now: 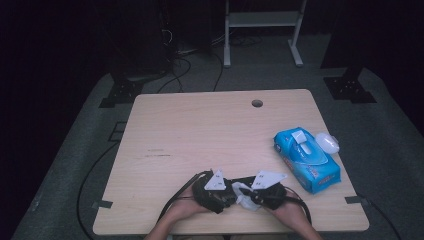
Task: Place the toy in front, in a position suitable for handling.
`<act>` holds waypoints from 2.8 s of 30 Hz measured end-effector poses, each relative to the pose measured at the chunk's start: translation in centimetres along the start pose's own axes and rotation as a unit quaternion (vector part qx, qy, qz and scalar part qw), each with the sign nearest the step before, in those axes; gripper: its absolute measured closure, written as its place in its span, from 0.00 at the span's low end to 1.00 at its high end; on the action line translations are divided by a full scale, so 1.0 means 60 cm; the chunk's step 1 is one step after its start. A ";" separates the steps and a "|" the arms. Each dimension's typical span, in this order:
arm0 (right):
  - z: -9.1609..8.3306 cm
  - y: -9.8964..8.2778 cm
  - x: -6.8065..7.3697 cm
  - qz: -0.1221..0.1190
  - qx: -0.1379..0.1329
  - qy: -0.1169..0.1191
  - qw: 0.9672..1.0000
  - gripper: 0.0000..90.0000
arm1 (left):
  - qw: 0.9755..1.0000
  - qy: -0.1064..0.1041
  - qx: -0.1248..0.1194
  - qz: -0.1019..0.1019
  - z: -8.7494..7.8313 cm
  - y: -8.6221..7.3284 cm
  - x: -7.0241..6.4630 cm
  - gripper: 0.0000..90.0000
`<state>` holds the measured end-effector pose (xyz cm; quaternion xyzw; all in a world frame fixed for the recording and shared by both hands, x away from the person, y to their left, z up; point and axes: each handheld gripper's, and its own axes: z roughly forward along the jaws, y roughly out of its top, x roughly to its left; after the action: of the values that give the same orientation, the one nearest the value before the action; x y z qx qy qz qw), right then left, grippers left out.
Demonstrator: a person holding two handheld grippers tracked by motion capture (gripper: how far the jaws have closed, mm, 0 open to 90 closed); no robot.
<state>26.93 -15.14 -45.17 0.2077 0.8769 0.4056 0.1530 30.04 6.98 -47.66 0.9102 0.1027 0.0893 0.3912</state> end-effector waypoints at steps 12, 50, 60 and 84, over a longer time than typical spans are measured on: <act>0.016 0.009 0.009 -0.003 0.000 0.032 0.999 0.91 | 1.000 -0.002 0.004 0.003 0.004 0.005 -0.003 0.26; -0.023 -0.017 -0.023 0.004 0.006 -0.013 1.000 0.91 | 1.000 0.008 0.006 -0.007 -0.011 -0.008 0.012 0.26; -0.051 -0.043 -0.061 0.056 0.000 -0.022 0.998 0.91 | 1.000 0.012 0.007 -0.020 -0.018 -0.018 0.022 0.26; -0.032 -0.031 -0.060 0.059 -0.009 -0.035 0.998 0.91 | 1.000 0.005 0.000 -0.011 -0.014 -0.013 0.013 0.26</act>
<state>28.74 -19.22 -45.04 0.2720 0.8533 0.4147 0.1610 30.49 8.29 -47.56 0.9085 0.1142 0.0895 0.3918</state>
